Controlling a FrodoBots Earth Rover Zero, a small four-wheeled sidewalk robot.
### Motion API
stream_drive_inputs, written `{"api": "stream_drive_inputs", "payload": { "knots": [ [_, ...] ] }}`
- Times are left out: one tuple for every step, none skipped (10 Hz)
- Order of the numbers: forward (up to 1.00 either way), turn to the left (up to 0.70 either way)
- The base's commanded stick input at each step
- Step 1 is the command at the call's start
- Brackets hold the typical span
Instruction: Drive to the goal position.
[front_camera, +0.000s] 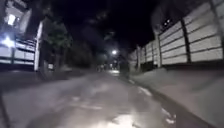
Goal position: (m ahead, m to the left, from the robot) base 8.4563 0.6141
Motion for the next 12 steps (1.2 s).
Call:
{"api": "stream_drive_inputs", "payload": {
  "knots": [
    [0.70, -0.15],
    [0.70, 0.00],
    [0.70, 0.00],
    [0.70, 0.00],
    [0.70, 0.00],
    [0.70, 0.00],
    [0.70, 0.00],
    [0.70, 0.00],
    [0.70, 0.00],
    [0.70, 0.00],
    [0.70, 0.00],
    [0.70, 0.00]
  ]
}}
